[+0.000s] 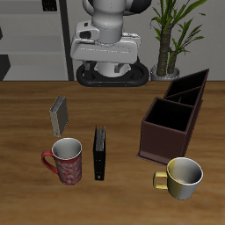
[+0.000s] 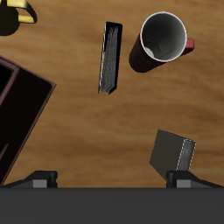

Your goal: Place the black book into the left desk caddy's right compartment

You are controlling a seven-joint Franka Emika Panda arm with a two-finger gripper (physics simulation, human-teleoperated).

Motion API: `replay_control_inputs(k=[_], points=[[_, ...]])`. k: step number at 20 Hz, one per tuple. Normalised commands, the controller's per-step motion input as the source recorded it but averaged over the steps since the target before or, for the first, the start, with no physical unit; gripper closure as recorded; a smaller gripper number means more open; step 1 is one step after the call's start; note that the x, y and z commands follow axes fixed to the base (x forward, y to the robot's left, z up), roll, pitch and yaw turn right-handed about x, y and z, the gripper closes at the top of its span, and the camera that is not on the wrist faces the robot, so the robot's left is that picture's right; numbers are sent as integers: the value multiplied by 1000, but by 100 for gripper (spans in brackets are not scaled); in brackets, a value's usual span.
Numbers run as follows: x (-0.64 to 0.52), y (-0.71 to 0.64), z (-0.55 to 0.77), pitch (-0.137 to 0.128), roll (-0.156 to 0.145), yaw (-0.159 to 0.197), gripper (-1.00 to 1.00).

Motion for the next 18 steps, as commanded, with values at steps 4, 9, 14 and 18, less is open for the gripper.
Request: replay_control_inputs(k=[4, 9, 14, 18], points=[[345, -256, 81, -4, -60, 7, -100], [262, -68, 98, -26, -58, 45, -100], [282, 103, 97, -47, 7, 83, -100], [182, 126, 64, -25, 7, 13, -100]])
